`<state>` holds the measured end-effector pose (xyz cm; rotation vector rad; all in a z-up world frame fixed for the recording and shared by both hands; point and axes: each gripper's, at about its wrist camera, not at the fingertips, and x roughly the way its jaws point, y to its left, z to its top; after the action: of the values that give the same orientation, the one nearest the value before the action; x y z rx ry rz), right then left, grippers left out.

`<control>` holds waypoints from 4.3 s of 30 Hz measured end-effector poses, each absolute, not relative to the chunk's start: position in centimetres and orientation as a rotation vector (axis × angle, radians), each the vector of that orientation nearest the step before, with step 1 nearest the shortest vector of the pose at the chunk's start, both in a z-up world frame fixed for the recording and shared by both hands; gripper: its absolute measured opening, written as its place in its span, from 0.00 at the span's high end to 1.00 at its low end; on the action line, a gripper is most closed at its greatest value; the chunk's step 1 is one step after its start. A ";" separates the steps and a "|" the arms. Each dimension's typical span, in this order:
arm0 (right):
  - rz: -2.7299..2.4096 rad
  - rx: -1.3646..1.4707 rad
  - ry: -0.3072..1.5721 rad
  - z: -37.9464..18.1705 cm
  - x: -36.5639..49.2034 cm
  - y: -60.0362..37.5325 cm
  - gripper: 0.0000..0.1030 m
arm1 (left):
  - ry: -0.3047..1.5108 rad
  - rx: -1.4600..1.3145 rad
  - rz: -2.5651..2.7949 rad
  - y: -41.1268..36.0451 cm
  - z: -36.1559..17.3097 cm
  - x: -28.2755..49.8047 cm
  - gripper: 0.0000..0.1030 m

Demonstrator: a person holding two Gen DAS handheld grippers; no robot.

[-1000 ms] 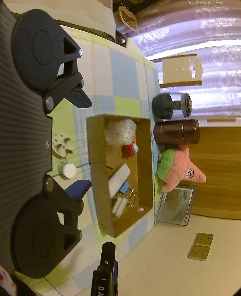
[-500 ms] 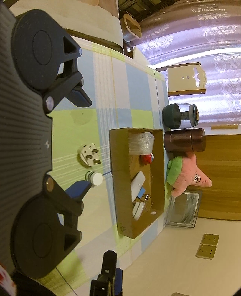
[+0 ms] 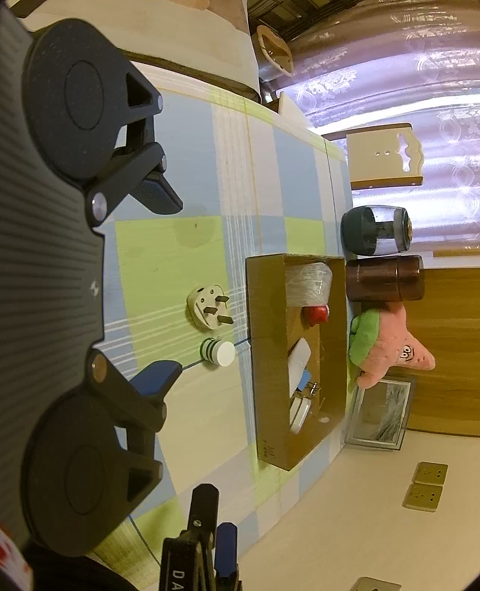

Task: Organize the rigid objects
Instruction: 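Grasp the white plug with the left tool while the right tool grasps the white-green jar, then carry the plug with the left tool while the right tool carries the jar over the box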

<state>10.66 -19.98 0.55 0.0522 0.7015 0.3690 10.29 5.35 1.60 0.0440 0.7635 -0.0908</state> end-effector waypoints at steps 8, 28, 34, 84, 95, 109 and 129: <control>0.391 0.039 0.731 -0.6 11.3 -18.8 0.33 | 0.786 0.053 -0.096 5.9 0.7 11.0 0.19; 0.485 0.002 0.746 -4.2 15.6 -17.0 0.34 | 0.807 0.164 -0.221 5.9 -2.5 15.9 0.19; 0.557 -0.068 0.731 -5.3 17.4 -16.5 0.41 | 0.806 0.246 -0.307 6.2 -3.7 17.8 0.20; 1.067 -0.418 0.691 -11.1 26.6 -12.9 0.74 | 0.820 0.470 -0.886 6.2 -9.2 27.4 0.52; 1.023 -0.394 0.698 -10.9 26.1 -13.3 0.74 | 0.829 0.450 -0.797 5.8 -9.1 26.7 0.58; 0.845 -0.244 0.694 -8.4 23.0 -15.5 0.74 | 0.827 0.324 -0.600 5.8 -6.4 23.8 0.58; 0.665 -0.096 0.683 -3.7 19.4 -18.4 0.74 | 0.814 0.193 -0.443 4.8 -2.4 20.1 0.58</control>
<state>19.40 -18.41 -3.71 -0.0961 0.6827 0.6652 20.10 4.79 -2.36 0.1930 0.8141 -0.4428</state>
